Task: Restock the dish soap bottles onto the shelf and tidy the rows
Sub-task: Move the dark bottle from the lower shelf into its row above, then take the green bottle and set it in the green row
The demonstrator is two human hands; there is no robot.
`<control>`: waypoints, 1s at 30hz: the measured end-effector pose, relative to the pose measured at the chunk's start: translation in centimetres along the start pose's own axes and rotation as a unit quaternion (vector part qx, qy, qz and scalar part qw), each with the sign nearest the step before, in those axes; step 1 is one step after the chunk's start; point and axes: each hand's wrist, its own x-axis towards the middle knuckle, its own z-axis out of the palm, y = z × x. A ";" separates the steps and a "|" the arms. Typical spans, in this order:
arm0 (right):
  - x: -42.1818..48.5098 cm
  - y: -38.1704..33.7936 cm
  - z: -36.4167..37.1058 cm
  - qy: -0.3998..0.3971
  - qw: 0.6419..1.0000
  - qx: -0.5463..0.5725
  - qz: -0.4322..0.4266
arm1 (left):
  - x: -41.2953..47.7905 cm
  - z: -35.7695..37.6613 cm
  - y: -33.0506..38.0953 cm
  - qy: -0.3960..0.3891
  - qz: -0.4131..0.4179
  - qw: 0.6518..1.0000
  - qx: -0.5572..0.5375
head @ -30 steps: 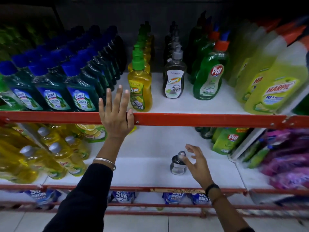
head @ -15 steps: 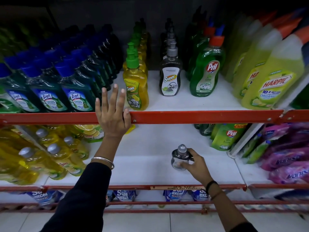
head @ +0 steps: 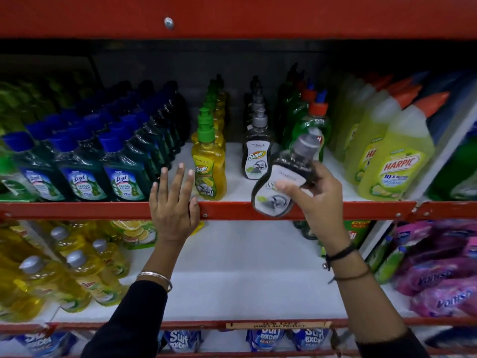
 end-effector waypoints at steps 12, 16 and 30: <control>5.4 4.6 3.8 -0.031 0.995 -0.081 0.042 | 0.2 0.1 -0.2 0.003 0.008 1.000 0.004; 5.7 5.3 3.9 -0.032 0.994 -0.093 0.045 | 0.2 0.3 -0.3 0.000 0.009 1.000 0.007; 2.7 3.8 -2.2 0.059 0.991 -0.119 -0.001 | 0.0 -0.2 0.1 -0.017 -0.001 1.000 -0.008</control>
